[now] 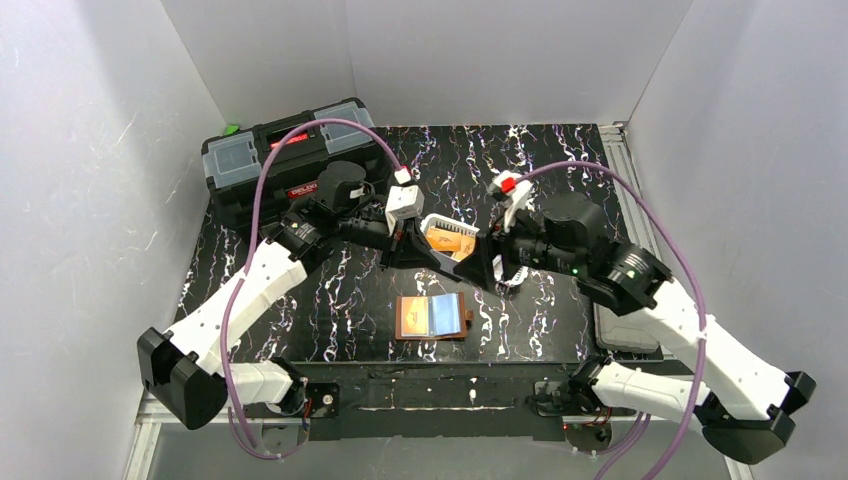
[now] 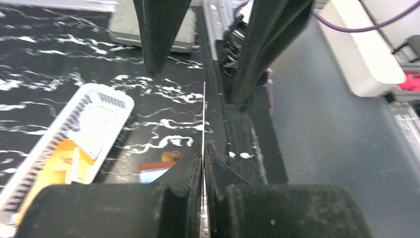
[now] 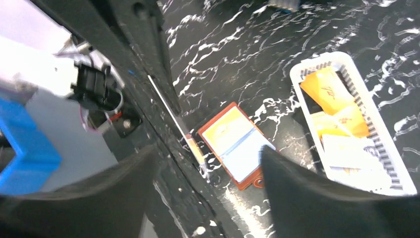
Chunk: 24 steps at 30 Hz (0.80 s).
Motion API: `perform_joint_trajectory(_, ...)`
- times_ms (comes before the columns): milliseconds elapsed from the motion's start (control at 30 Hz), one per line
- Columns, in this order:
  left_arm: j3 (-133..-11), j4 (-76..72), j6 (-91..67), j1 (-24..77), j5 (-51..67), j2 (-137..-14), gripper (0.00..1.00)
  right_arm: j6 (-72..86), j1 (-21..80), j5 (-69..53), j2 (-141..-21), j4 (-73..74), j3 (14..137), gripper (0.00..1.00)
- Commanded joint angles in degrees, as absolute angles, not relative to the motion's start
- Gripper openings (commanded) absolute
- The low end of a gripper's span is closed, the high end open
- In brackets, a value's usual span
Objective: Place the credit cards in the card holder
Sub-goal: Insert the credit card into the card holder.
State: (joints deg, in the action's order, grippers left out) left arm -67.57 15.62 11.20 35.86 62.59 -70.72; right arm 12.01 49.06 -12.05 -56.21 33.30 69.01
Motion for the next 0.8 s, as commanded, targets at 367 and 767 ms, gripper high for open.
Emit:
perform_joint_trajectory(367, -63.48, 1.36, 60.16, 39.38, 29.51, -59.38, 0.00, 42.67, 39.91, -10.33, -53.91, 27.76, 74.56, 0.99)
perform_joint_trajectory(767, -47.92, -22.59, 91.75, 51.37, 10.23, -58.96, 0.00, 62.43, 35.02, -25.51, -65.04, 7.66, 74.04, 0.82)
